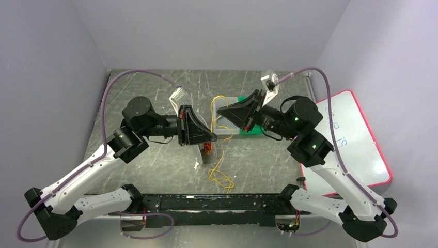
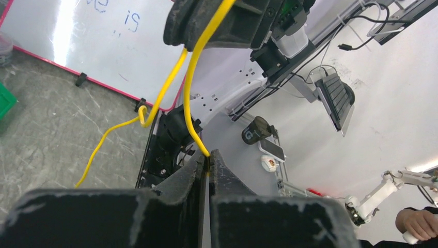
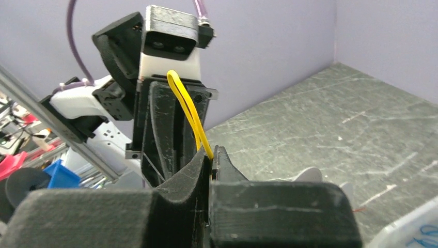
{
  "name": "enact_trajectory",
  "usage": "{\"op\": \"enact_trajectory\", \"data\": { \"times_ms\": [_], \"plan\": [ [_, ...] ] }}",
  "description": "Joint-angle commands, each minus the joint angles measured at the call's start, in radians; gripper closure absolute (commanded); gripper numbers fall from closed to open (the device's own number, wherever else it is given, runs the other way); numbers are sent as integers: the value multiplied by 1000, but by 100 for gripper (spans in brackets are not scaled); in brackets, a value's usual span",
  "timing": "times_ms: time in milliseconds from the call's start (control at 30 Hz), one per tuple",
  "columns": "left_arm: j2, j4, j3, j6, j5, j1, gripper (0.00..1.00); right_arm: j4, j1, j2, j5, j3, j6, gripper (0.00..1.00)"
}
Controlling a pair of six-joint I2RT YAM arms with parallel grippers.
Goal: Wrap the cables
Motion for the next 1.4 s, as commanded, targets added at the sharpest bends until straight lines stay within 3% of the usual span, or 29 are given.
{"op": "enact_trajectory", "data": {
  "times_ms": [0, 200, 400, 633, 933, 1367],
  "plan": [
    [-8, -73, 65, 55, 42, -5, 93, -115, 3, -56, 99, -2, -50, 100],
    [0, -285, 121, 143, 59, -4, 93, -402, 3, -125, 239, 48, -120, 100],
    [14, -395, 137, 190, 103, -5, 93, -620, 4, -185, 276, 71, -124, 91],
    [63, -576, 166, 260, 97, -4, 93, -751, 4, -207, 174, 52, -109, 61],
    [65, -676, 161, 280, 55, -5, 93, -798, 3, -204, 82, 127, -87, 43],
    [75, -695, 149, 299, 86, -4, 93, -671, 3, -81, -25, 67, -118, 41]
  ]
}}
